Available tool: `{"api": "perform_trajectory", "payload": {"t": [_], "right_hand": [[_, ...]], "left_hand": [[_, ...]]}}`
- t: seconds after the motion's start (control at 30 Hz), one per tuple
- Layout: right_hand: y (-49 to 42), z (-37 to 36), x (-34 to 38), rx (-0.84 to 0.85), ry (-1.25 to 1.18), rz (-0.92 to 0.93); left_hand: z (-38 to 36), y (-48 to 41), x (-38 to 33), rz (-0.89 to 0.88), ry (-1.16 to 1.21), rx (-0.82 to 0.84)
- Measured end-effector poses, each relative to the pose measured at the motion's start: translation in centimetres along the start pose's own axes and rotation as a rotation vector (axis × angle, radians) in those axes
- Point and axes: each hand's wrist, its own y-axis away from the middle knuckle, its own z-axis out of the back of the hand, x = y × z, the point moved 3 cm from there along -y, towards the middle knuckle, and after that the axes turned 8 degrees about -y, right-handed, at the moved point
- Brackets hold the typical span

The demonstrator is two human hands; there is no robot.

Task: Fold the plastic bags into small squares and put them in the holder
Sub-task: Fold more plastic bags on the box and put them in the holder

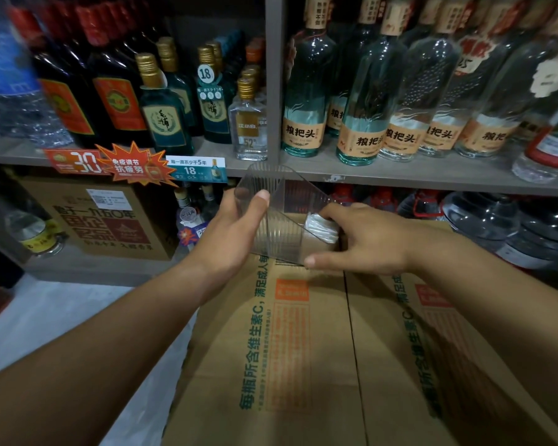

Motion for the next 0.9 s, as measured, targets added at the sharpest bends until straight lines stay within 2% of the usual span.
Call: {"api": "perform_trajectory", "payload": {"t": [0.13,0.3,0.43,0.53,0.77,0.9], "right_hand": [[-1.7,-0.9,0.3,-0.020,0.146,-0.021],[-2.7,-1.4,0.1,-0.068,0.030,-0.043],[-2.1,-2.1,0.0,-0.071,0.061,-0.028],[-1.5,-2.8,0.3,-0.166,0.158,0.000],[-0.2,-3.3,1.0,-0.405,0.149,0.037],[0.4,-3.9,0.8,-0.396,0.141,0.023]], "left_hand": [[0.0,-0.1,0.2,0.006,0.001,-0.005],[0.1,-0.1,0.1,-0.002,0.005,-0.013],[0.1,-0.2,0.2,0.000,-0.010,-0.005],[0.0,-0.2,0.3,0.000,-0.005,-0.007],[0.1,-0.2,0.2,-0.009,-0.026,-0.013],[0.0,-0.1,0.0,-0.011,-0.023,-0.013]]}}
